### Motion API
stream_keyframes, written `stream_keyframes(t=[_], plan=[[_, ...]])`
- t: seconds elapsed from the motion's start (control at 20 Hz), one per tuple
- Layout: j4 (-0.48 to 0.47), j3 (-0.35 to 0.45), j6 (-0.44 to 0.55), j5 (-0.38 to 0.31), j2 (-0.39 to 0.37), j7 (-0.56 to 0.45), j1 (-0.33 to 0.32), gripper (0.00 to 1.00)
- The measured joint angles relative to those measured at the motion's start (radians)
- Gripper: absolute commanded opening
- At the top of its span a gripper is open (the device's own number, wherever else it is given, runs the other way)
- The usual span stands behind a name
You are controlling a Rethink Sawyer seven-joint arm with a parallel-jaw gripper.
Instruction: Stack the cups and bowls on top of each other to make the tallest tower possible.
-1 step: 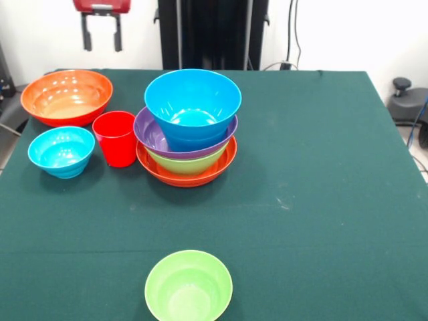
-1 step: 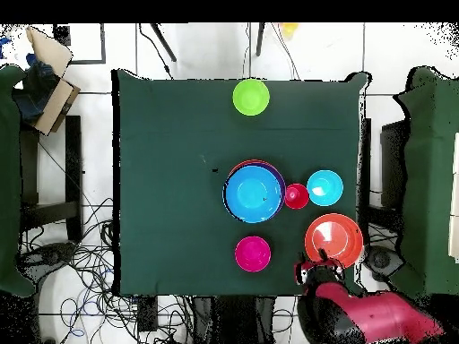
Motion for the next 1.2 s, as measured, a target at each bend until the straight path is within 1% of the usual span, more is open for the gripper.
stream_keyframes(t=[0.05, 0.1, 0.2, 0.25, 0.4, 0.5, 0.55, 0.7, 0.9, 0.95, 1.0, 1.05, 1.2], plan=[[0.002, -0.014, -0.008, -0.012, 0.002, 0.000, 0.015, 1.00], [0.008, -0.069, -0.046, -0.054, 0.010, 0.000, 0.068, 1.00], [0.010, -0.100, -0.073, -0.073, 0.016, 0.000, 0.094, 1.00], [0.010, -0.154, -0.124, -0.093, 0.034, 0.000, 0.128, 1.00], [0.010, -0.212, -0.186, -0.105, 0.063, 0.000, 0.152, 1.00], [0.009, -0.257, -0.239, -0.111, 0.096, 0.000, 0.160, 1.00], [0.008, -0.286, -0.276, -0.120, 0.128, 0.000, 0.158, 1.00], [0.007, -0.303, -0.300, -0.145, 0.164, 0.000, 0.143, 1.00], [0.007, -0.297, -0.299, -0.205, 0.207, 0.000, 0.092, 1.00], [0.007, -0.279, -0.289, -0.233, 0.218, 0.000, 0.056, 1.00], [0.007, -0.267, -0.280, -0.242, 0.221, 0.000, 0.038, 1.00], [0.007, -0.257, -0.273, -0.248, 0.223, 0.000, 0.022, 1.00], [0.006, -0.193, -0.212, -0.259, 0.240, 0.000, -0.063, 1.00]])
